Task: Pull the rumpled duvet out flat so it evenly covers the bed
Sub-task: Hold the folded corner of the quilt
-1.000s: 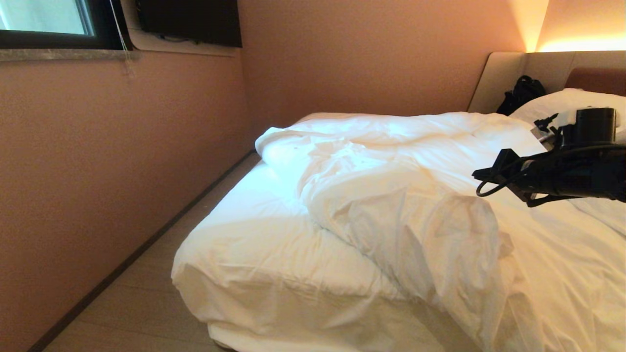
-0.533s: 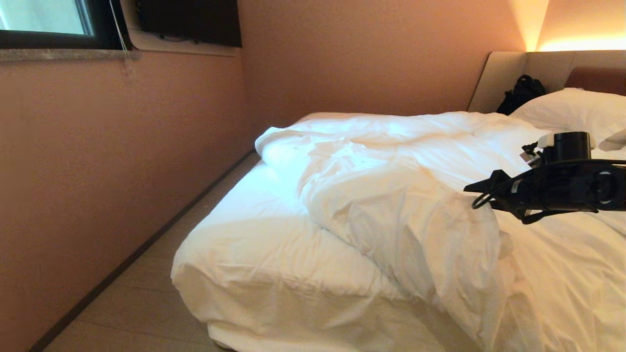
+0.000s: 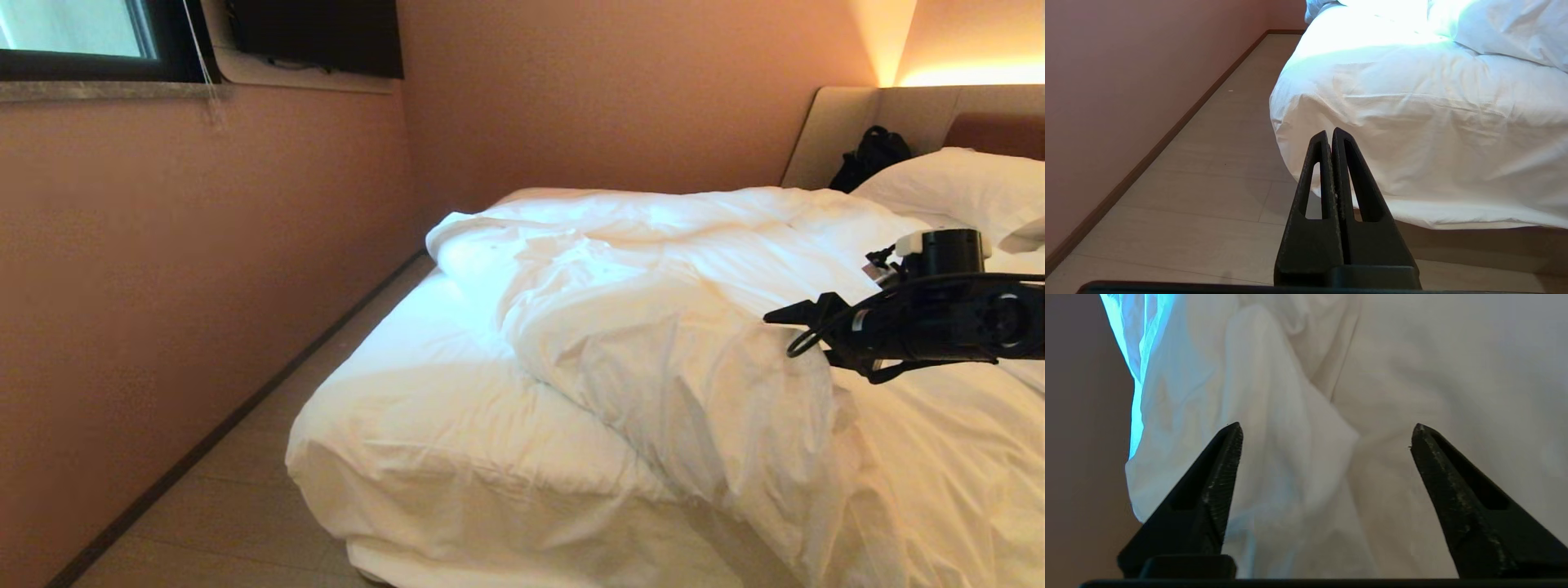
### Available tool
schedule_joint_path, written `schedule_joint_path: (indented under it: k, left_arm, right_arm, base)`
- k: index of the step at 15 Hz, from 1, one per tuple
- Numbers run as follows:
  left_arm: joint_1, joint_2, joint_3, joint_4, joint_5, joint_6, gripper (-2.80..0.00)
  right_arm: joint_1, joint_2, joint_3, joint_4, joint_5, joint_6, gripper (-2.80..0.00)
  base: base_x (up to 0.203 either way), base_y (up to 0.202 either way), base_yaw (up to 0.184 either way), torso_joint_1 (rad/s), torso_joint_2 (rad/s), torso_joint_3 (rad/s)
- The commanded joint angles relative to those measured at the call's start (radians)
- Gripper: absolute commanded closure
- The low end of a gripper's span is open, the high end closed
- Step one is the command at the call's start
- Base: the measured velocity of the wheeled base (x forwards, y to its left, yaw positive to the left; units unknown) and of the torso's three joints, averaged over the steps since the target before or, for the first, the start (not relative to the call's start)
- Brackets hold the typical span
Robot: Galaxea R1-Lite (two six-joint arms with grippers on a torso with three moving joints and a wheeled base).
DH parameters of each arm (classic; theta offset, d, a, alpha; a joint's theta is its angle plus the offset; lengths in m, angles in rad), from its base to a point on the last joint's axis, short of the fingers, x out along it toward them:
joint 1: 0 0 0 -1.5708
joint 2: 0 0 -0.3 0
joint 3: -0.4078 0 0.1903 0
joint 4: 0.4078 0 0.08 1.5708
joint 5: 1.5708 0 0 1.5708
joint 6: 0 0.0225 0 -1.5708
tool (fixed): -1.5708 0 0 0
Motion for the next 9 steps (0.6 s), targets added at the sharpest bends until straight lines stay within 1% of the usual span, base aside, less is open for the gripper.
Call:
schedule_joint_path:
  k: [1, 2, 4, 9]
  left_arm:
    - [0.000, 0.000, 0.000, 0.000, 0.000, 0.000, 0.00]
    - [0.000, 0.000, 0.000, 0.000, 0.000, 0.000, 0.00]
    - [0.000, 0.000, 0.000, 0.000, 0.000, 0.000, 0.00]
    - [0.000, 0.000, 0.000, 0.000, 0.000, 0.000, 0.00]
  right_arm:
    - [0.002, -0.013, 0.006, -0.001, 0.027, 0.003, -2.80]
    - [0.004, -0.016, 0.007, 0.000, 0.061, 0.007, -2.80]
    - [0.024, -0.018, 0.004, -0.001, 0.087, 0.014, -2.80]
    - [0.130, 0.006, -0.006, -0.010, 0.088, 0.014, -2.80]
  base:
    - [0.000, 0.000, 0.000, 0.000, 0.00, 0.000]
    - [0.000, 0.000, 0.000, 0.000, 0.00, 0.000]
    - [0.000, 0.000, 0.000, 0.000, 0.00, 0.000]
    - [0.000, 0.000, 0.000, 0.000, 0.00, 0.000]
